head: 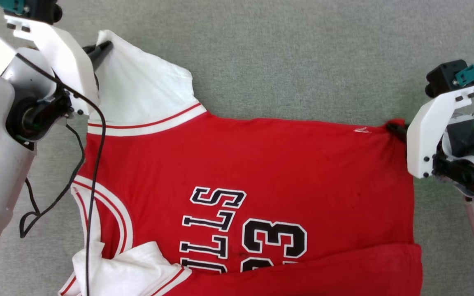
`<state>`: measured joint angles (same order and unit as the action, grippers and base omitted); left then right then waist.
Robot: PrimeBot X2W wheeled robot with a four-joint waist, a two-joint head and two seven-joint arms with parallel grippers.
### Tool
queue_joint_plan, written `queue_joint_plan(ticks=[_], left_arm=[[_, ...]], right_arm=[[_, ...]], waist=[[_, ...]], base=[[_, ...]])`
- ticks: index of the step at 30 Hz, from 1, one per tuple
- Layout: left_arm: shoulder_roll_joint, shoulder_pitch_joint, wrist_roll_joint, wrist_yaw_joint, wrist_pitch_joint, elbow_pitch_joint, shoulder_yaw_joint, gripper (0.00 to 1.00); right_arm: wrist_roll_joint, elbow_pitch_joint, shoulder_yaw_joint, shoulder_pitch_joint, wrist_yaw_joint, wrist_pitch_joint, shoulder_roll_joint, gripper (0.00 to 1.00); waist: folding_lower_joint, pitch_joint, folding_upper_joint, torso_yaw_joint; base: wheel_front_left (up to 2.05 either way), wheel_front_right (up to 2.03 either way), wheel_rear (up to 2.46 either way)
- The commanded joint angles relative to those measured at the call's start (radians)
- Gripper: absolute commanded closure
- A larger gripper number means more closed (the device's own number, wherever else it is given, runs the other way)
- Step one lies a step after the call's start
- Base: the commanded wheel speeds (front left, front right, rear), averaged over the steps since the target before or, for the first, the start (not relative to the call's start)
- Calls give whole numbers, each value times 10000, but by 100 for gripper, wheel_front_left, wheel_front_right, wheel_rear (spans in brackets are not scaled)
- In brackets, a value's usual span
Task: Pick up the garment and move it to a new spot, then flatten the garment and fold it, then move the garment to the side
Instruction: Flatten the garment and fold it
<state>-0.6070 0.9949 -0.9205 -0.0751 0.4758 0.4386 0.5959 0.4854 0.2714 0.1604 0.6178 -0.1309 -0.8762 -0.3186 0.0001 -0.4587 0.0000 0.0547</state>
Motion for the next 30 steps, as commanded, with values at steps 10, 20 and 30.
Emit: queue_joint_plan(ticks=[10,20,30], left_arm=[[-125,-1093,-359,89,-1445,122,-628,100],[-534,-4181,-836,738,-2308,-1446,-775,100],[-731,-7796,-1697,1877,-2633,-2881,-820,100]], right_arm=[[-449,-692,-1081,-404,6,1416,224,100],[-499,-1560,-1533,-2577,6,2123,558,100],[-188,-2079,-2201,-5348,5,2734,1086,100]], waist=[[-1,1223,0,-310],[-1,2264,0,-573],[-1,3063,0,-950]], base=[[0,0,0],[0,0,0],[0,0,0]])
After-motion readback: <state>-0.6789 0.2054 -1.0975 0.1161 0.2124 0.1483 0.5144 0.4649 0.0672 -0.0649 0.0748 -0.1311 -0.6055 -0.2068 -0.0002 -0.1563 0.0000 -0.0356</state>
